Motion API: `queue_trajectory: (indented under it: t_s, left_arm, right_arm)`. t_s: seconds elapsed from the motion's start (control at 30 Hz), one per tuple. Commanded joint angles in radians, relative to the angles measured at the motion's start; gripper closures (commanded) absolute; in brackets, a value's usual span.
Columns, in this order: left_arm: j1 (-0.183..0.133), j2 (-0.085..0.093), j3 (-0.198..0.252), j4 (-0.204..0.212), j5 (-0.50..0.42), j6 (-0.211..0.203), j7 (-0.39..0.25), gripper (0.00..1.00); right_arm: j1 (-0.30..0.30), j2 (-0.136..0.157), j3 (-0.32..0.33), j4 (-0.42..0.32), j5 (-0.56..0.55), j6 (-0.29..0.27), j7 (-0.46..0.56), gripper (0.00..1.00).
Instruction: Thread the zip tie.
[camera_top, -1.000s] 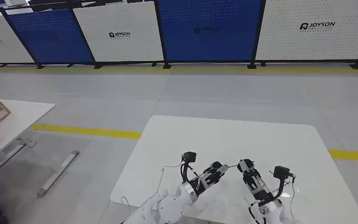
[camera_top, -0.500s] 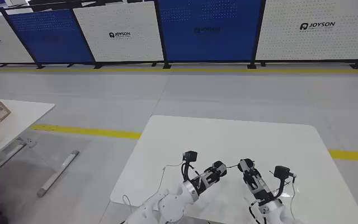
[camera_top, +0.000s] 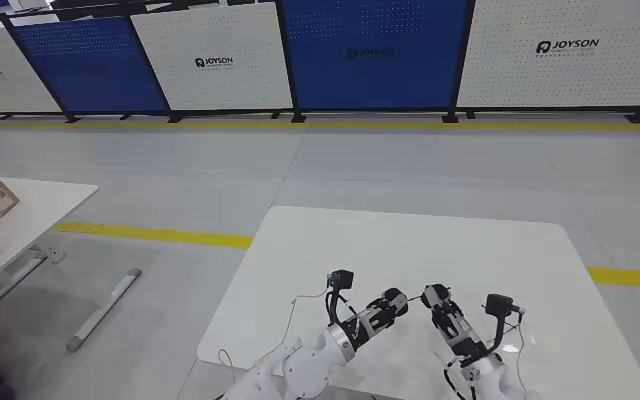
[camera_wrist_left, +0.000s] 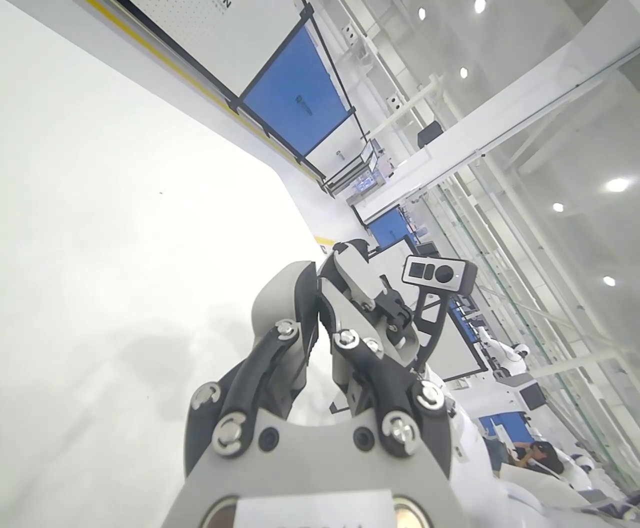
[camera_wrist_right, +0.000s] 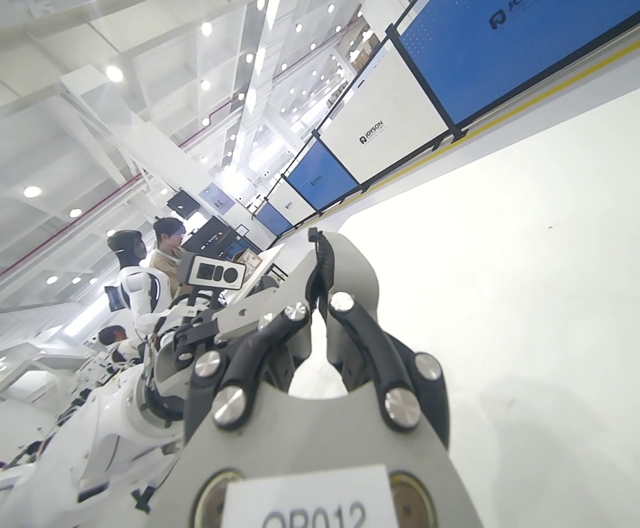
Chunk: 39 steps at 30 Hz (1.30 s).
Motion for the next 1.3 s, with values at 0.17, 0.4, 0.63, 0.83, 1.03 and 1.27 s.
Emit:
queue_trajectory:
  t_s: [0.17,0.4,0.63,0.83,1.03,1.27]
  left_arm:
    - [0.000,0.000,-0.005,-0.004,0.000,0.013,0.003,1.00]
    - [0.000,-0.002,-0.009,0.000,-0.009,0.037,0.012,1.00]
    - [-0.010,-0.006,-0.006,0.015,-0.027,0.052,0.014,1.00]
    - [-0.012,-0.008,-0.004,0.016,-0.029,0.055,0.019,1.00]
    - [-0.014,-0.010,-0.003,0.022,-0.034,0.063,0.027,1.00]
    - [-0.004,-0.008,-0.003,0.015,-0.031,0.027,0.011,1.00]
  right_arm:
    - [0.000,0.000,0.005,-0.005,0.024,-0.009,0.037,1.00]
    - [0.002,-0.002,0.008,-0.004,0.034,-0.024,0.042,0.55]
    - [-0.008,-0.002,0.017,0.002,0.031,-0.030,0.015,0.59]
    - [-0.016,0.000,0.024,-0.003,0.032,-0.030,-0.003,0.98]
    - [-0.021,0.002,0.022,-0.007,0.024,-0.030,-0.015,1.00]
    - [-0.023,0.006,0.016,-0.010,0.016,-0.030,-0.023,1.00]
